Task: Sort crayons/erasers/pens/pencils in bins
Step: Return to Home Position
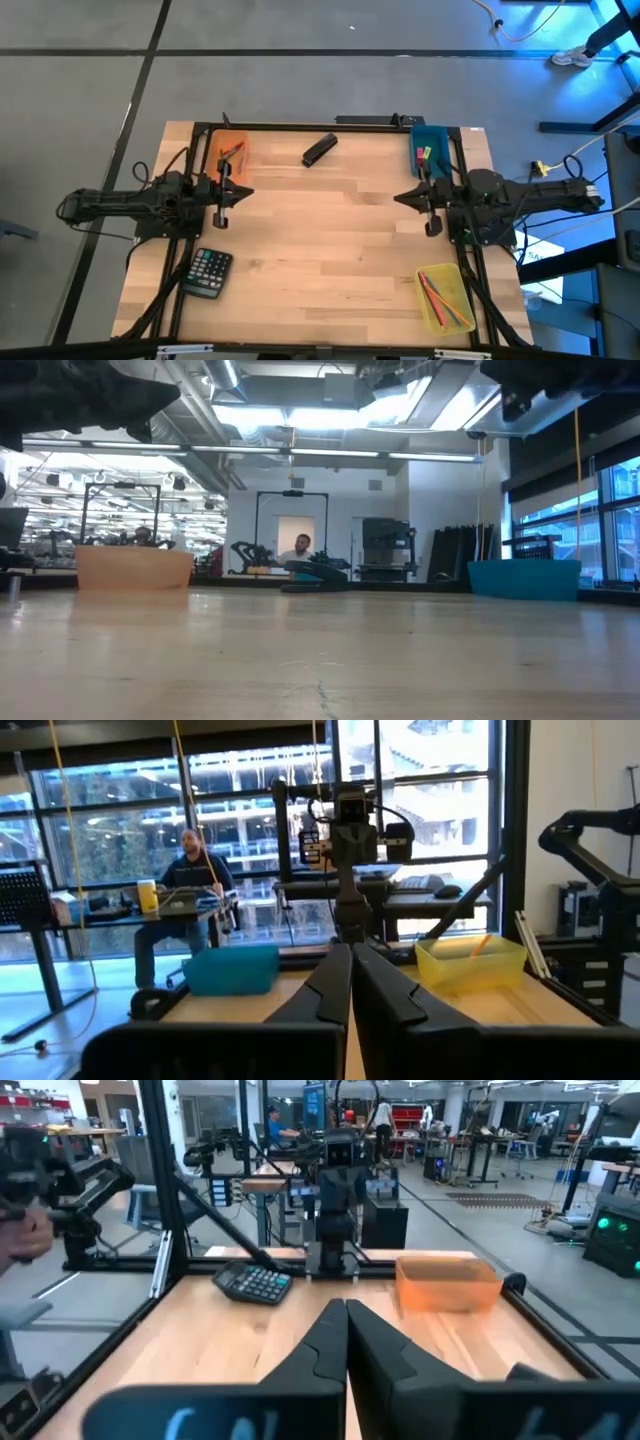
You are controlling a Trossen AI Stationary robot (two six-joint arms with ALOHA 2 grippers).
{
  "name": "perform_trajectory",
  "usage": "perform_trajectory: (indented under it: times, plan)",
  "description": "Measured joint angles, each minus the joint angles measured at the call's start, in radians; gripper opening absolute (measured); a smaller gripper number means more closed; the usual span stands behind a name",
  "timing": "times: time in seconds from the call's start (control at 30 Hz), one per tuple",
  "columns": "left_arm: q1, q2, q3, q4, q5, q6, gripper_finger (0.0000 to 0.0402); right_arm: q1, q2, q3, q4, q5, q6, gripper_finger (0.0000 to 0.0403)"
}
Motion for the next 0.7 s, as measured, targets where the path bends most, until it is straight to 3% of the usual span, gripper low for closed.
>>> perform_trajectory:
  times: [0.43,0.7]
  plan:
    - [0.0,-0.105,-0.003,-0.032,0.0,0.084,0.0003,-0.035,-0.264,-0.207,0.037,-0.024,0.048,0.0005]
    - [0.006,-0.11,-0.074,0.037,-0.002,0.074,0.0002,-0.035,-0.331,-0.257,0.035,-0.024,0.077,0.0005]
